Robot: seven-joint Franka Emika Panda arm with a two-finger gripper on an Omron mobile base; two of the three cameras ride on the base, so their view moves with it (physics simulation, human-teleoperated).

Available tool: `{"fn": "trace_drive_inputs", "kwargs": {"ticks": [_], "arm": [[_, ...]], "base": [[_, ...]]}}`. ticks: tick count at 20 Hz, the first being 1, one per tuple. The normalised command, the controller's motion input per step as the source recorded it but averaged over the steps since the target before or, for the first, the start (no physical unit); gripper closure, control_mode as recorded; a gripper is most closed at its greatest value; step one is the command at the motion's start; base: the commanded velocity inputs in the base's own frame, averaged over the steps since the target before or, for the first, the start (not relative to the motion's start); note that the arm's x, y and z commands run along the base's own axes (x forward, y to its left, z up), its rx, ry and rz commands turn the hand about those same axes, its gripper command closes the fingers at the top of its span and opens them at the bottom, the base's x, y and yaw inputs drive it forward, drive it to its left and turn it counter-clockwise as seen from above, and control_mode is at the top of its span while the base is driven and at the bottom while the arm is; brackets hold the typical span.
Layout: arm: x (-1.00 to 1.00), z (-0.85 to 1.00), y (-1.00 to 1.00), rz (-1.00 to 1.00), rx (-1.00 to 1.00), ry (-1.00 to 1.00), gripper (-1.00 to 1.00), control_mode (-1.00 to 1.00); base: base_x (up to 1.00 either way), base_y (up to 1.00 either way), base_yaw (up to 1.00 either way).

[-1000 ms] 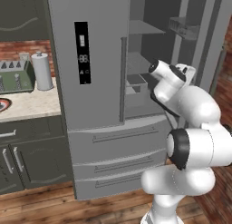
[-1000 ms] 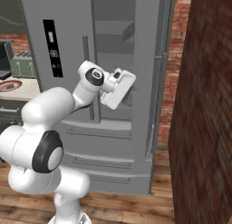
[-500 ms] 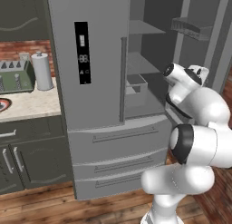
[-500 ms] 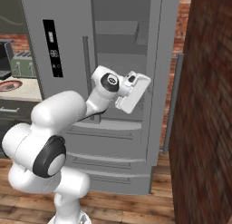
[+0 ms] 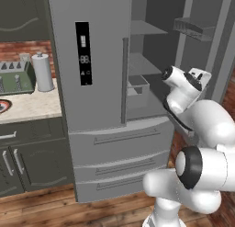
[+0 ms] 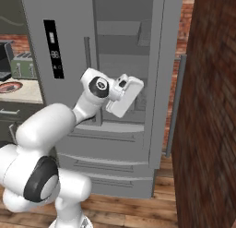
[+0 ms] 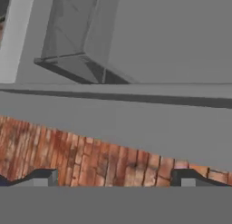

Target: Place one of the steaks on the plate and the other in the bowl. Then place the bowl in the fridge.

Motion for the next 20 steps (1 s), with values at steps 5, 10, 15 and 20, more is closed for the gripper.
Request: {"fn": "trace_drive_inputs", "kwargs": {"ticks": [5, 10, 15, 20], "arm": [[-0.01, -0.01, 1.00, -0.06, 0.09, -0.36, -1.00, -1.00], [0.10, -0.60, 1.00, -0.09, 0.44, -0.18, -1.00, -1.00], [0.14, -0.83, 0.99, -0.18, 0.75, -0.21, -1.00, -1.00], [0.01, -0.11, 0.87, -0.15, 0.70, -0.39, -1.00, -1.00]], "base": [[0.00, 0.00, 0.00], [0.00, 0.00, 0.00], [0.00, 0.00, 0.00], [0.00, 0.00, 0.00]]}}
